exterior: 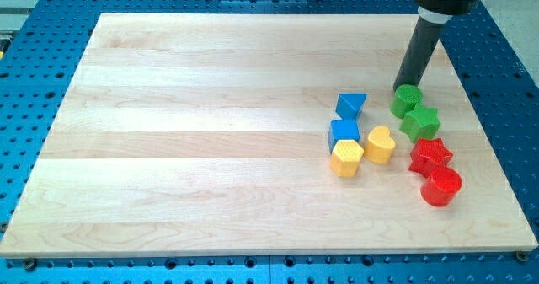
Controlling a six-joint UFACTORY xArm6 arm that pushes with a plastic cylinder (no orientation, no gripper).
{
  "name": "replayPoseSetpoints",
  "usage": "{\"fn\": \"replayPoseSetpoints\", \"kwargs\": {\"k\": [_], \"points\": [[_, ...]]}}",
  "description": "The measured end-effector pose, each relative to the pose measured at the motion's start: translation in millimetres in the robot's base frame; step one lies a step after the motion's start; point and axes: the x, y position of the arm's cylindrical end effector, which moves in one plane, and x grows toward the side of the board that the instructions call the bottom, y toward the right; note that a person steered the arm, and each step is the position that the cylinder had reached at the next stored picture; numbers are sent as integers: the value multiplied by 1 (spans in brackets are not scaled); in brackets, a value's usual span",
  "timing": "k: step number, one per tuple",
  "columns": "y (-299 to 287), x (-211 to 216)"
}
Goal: Push the green circle left side of the green star
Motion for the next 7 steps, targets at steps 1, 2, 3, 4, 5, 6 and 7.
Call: {"fn": "replayPoseSetpoints", "kwargs": {"k": [1,2,3,4,5,6,7], "points": [[27,-27],[38,-23],[27,-9],[15,14],[14,16],[9,16],[-16,15]]}}
